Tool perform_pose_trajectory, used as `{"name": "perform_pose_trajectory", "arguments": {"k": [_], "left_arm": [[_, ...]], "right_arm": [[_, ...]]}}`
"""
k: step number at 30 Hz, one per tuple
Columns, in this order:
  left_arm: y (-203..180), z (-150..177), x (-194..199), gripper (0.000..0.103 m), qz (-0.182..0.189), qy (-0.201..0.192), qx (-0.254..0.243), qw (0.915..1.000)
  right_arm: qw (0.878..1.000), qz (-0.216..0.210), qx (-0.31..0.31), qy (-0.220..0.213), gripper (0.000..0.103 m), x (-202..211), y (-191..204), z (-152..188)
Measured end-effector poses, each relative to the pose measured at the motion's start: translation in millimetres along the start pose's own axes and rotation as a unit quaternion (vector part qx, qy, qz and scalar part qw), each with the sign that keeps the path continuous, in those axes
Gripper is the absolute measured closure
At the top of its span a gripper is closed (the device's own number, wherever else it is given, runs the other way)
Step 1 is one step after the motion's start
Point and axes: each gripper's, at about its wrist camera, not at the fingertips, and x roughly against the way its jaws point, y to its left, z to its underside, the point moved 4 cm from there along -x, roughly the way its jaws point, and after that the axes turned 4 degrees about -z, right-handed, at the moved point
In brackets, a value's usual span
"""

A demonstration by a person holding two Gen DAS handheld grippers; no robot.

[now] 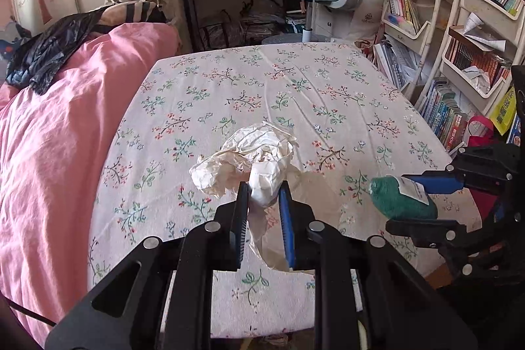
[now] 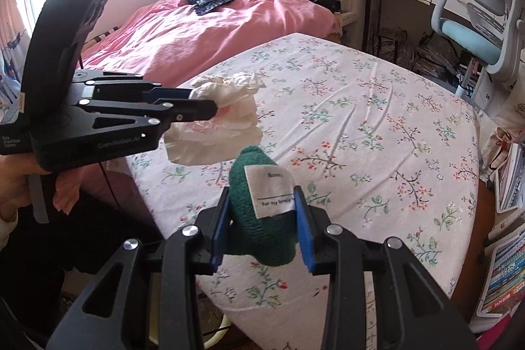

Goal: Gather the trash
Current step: 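Carry the tissue and green toy to the yellow bin and open both tools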

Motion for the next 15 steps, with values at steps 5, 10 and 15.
{"name": "perform_pose_trajectory", "arguments": {"k": [5, 10, 15], "left_arm": [[1.0, 27.3, 18.9, 0.085, -0.007, 0.006, 0.009, 0.9999], [0.8, 55.7, 37.5, 0.085, -0.015, 0.018, 0.019, 0.9995], [1.6, 81.3, 52.2, 0.085, -0.019, 0.030, 0.028, 0.9990]], "right_arm": [[1.000, -0.020, 0.014, 0.008, 0.067, 3.6, 27.8, 16.7], [0.999, -0.041, 0.013, 0.017, 0.067, 3.2, 51.5, 34.1], [0.997, -0.060, 0.018, 0.034, 0.067, -2.0, 75.5, 49.3]]}}
